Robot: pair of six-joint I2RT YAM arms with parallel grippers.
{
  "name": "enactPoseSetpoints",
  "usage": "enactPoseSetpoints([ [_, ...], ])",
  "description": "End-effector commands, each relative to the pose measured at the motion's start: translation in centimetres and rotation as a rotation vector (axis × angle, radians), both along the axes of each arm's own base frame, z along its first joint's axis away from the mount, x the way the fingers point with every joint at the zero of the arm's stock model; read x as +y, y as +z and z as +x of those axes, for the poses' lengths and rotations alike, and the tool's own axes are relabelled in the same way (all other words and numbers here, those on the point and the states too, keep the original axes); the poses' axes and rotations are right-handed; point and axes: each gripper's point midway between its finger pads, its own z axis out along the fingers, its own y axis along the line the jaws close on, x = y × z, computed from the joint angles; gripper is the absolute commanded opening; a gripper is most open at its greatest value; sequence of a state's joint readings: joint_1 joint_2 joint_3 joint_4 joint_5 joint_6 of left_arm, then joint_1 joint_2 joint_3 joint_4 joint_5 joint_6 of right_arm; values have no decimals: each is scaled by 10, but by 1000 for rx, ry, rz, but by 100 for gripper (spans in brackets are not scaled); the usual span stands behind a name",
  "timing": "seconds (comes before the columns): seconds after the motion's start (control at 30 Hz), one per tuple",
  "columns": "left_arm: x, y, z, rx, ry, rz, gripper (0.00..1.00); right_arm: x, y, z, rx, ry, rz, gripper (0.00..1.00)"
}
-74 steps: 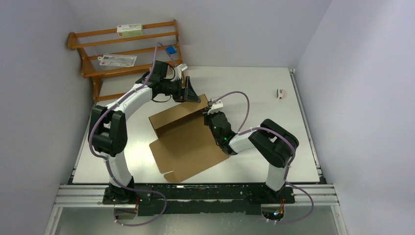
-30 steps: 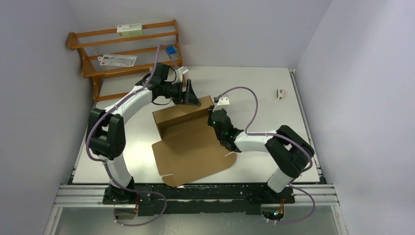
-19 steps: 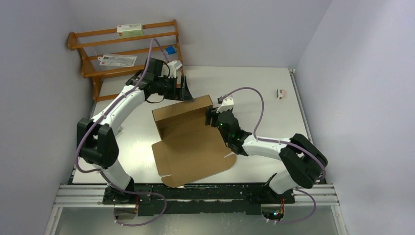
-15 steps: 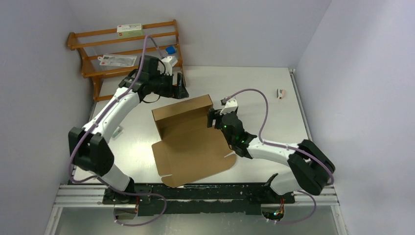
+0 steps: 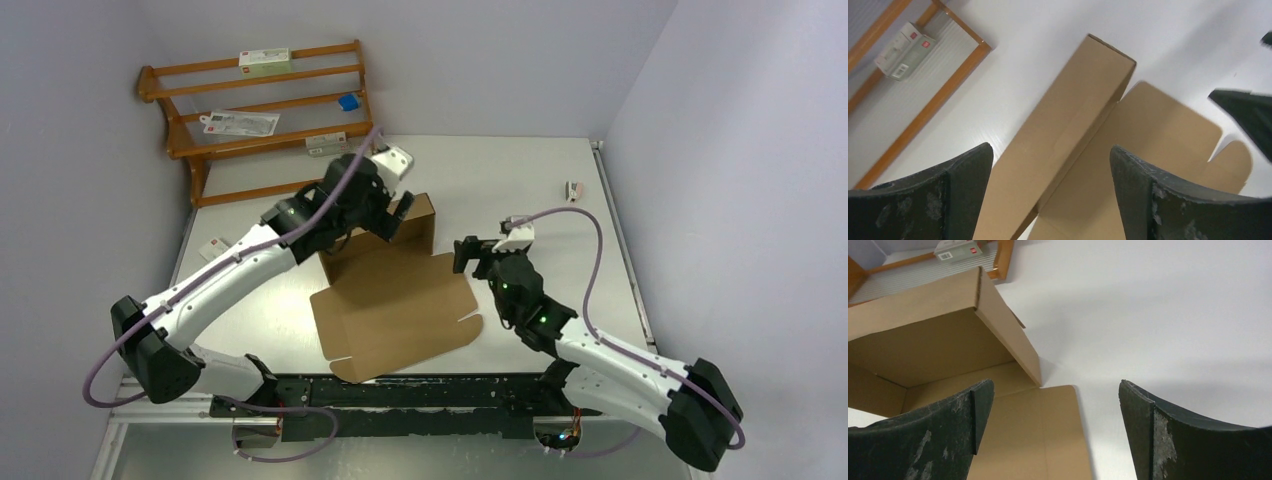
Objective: Fold the paper box
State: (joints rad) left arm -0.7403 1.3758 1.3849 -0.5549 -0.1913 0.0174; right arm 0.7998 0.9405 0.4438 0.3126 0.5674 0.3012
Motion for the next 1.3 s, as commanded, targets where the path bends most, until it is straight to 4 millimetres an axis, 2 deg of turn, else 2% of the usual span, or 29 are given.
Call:
enactPoseSetpoints([
  [0.0,10,12,-10,-169,53,184,90,-29,-8,-9,-3,-101,20,100],
  [0.23,-13,-4,-32,-294,63,422,87,-62,-8,-16,-51,-232,62,100],
  [0.4,-24,-34,-33,-326,139,656,84,-77,-9,-22,-72,-280,85,100],
  [0.5,-23,-45,-29,-352,194,755,83,-76,-7,-25,-92,-258,113,100],
  [0.77,-25,-46,-19,-421,252,855,78,-70,-11,-23,-75,-227,96,100],
  [0.97,-10,-58,-9,-414,291,907,70,-71,-11,-25,-79,-229,106,100],
  [1.27,-18,-76,0,-417,289,980,55,-74,-8,-26,-91,-234,121,100],
])
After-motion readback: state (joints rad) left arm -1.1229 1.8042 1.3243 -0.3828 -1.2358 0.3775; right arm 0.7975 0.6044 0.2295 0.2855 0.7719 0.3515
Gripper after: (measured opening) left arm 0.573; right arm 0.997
